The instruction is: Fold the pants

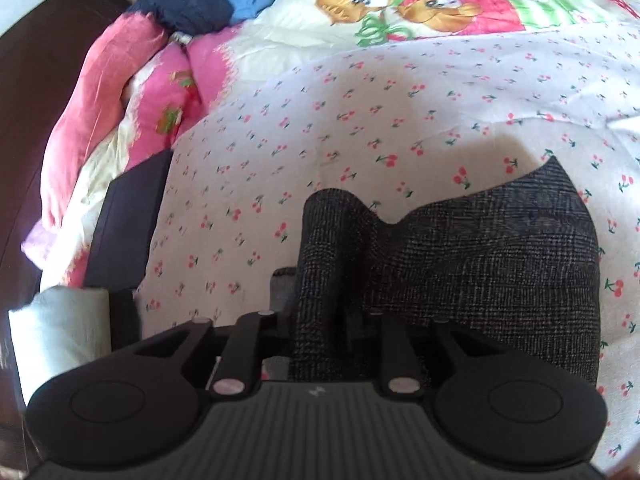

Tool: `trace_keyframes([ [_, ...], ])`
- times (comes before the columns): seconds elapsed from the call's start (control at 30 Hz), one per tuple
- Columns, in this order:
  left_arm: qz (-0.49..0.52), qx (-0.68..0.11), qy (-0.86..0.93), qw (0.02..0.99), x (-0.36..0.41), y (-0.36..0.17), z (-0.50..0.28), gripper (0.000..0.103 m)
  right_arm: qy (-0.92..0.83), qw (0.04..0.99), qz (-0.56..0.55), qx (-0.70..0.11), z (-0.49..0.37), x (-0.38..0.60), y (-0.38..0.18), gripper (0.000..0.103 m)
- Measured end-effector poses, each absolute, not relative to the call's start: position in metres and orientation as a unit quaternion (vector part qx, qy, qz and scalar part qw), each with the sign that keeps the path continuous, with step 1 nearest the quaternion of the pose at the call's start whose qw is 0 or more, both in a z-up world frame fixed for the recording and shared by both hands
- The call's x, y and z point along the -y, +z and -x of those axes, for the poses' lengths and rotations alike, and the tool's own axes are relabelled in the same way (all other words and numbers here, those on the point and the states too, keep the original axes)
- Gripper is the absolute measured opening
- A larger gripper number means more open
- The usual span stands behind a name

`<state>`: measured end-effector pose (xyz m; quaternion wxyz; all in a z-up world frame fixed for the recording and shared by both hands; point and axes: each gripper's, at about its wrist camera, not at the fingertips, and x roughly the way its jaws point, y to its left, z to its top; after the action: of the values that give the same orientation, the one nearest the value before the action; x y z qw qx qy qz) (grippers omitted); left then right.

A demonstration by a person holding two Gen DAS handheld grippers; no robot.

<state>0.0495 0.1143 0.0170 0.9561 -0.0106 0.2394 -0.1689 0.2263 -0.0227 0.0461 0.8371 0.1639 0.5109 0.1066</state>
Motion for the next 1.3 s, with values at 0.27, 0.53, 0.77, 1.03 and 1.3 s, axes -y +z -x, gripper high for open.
trace_keyframes([
  [0.27, 0.02, -0.261, -0.156, 0.952, -0.095, 0.006, -0.066, 0.062, 0.144, 0.863, -0.104, -0.473, -0.225, 0.006, 0.074, 0.041],
  [0.53, 0.056, -0.286, -0.118, 0.949, -0.105, -0.002, -0.09, 0.062, 0.161, 0.876, -0.049, -0.453, -0.232, 0.015, 0.078, 0.042],
  [0.77, 0.01, -0.307, -0.101, 0.946, -0.092, -0.008, -0.096, 0.062, 0.164, 0.867, 0.006, -0.47, -0.266, -0.023, 0.016, 0.053],
  [1.03, 0.006, -0.298, -0.095, 0.95, -0.09, 0.006, -0.071, 0.062, 0.204, 0.893, -0.012, -0.401, -0.23, -0.005, 0.045, 0.057],
  [1.3, -0.007, -0.212, -0.075, 0.974, -0.079, 0.037, -0.051, 0.063, 0.198, 0.911, -0.018, -0.362, -0.173, 0.058, 0.079, 0.057],
])
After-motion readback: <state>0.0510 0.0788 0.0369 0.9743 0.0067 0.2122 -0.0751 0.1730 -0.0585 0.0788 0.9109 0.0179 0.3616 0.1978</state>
